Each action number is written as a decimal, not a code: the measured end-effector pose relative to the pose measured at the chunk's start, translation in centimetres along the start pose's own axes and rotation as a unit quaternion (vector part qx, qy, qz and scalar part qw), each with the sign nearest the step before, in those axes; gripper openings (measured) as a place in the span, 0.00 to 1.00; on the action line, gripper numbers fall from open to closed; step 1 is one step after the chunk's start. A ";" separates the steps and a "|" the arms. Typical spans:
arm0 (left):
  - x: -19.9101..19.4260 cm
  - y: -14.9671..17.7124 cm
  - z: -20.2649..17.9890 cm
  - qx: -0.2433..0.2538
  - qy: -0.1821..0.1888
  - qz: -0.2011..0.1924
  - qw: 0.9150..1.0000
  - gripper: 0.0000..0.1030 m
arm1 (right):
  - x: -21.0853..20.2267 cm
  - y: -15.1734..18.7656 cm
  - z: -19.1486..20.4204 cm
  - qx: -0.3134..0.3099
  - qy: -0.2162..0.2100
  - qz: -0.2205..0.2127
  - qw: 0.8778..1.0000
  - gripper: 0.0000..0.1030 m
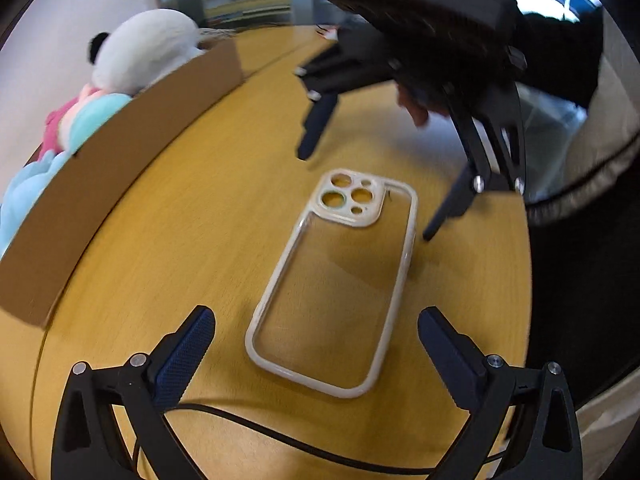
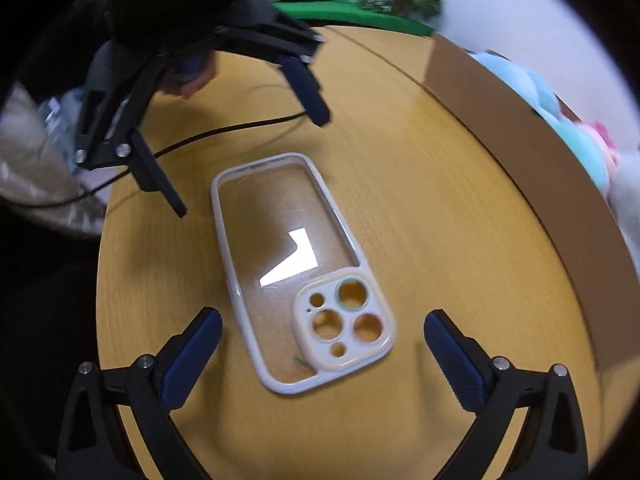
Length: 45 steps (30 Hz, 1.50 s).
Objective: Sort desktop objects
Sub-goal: 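Close the left and right grippers on the clear phone case edges, then carry the phone case onto the toys in the box and open both grippers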
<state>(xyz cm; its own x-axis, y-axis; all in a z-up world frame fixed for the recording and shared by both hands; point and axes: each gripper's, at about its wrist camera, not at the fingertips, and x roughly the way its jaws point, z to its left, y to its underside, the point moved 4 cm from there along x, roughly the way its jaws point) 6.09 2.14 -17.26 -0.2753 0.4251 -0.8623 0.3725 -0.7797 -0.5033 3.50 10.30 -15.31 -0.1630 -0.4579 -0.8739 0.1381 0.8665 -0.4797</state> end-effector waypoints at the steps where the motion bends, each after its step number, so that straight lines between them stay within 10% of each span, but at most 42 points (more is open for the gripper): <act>1: 0.6 0.0 -0.1 0.009 0.009 0.003 1.000 0.98 | 0.2 -0.2 -0.2 -0.016 -0.011 0.007 1.000 0.98; 9: 1.5 -0.2 -0.2 0.051 0.066 0.004 0.997 0.82 | 1.1 -0.5 0.0 -0.090 -0.086 0.031 0.992 0.96; 12: 1.4 -0.4 0.3 0.061 0.071 0.008 0.996 0.81 | 0.6 -0.7 -0.3 -0.102 -0.093 0.031 0.990 0.78; 26: -3.8 -5.3 4.4 0.120 0.039 -0.016 0.992 0.80 | -3.8 -2.8 -3.5 -0.126 -0.056 0.026 0.990 0.75; 37: -10.9 -15.5 20.8 0.187 -0.072 -0.034 0.979 0.80 | -9.3 -13.1 -17.3 -0.198 0.054 0.020 0.979 0.75; 45: -4.5 -15.4 32.1 0.146 -0.062 0.001 0.987 0.80 | -3.4 -17.1 -28.8 -0.183 0.057 0.071 0.979 0.76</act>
<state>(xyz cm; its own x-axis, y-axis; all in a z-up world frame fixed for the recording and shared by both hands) -26.90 -2.52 -3.81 -0.3887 0.3773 -0.8406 0.1070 -0.8877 -0.4479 -26.43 2.81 -1.87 -0.2782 -0.3214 -0.9051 -0.1887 0.9423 -0.2766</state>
